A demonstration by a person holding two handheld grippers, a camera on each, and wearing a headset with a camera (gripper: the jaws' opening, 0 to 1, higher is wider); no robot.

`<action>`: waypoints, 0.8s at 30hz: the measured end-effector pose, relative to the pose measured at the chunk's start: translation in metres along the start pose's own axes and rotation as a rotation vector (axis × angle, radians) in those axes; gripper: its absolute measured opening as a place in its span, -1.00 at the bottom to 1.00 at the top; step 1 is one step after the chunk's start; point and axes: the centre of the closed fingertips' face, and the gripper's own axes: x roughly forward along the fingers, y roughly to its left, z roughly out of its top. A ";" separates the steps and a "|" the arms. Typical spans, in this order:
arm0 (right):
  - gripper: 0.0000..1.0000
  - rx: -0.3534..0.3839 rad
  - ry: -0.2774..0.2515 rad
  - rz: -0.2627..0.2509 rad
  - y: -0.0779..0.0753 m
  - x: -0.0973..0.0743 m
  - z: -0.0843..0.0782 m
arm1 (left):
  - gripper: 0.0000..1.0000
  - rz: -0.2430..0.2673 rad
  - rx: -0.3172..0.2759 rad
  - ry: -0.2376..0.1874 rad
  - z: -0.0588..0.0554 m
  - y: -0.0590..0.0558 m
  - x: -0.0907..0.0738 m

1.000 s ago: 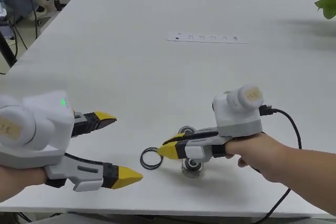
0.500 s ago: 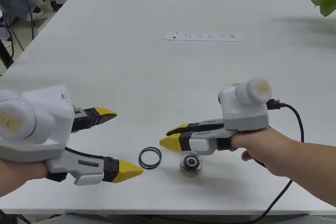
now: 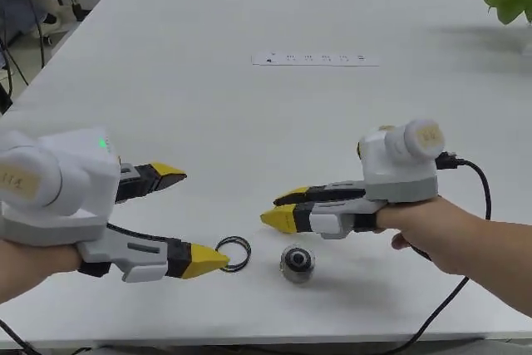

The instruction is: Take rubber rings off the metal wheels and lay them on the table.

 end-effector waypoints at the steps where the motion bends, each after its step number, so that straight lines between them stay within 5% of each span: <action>1: -0.50 -0.003 -0.002 -0.004 -0.001 -0.002 0.000 | 0.49 0.000 -0.001 -0.001 0.001 0.001 0.001; 24: -0.42 -0.055 -0.021 -0.099 -0.028 -0.029 0.001 | 0.46 -0.009 0.004 -0.019 0.018 0.015 0.019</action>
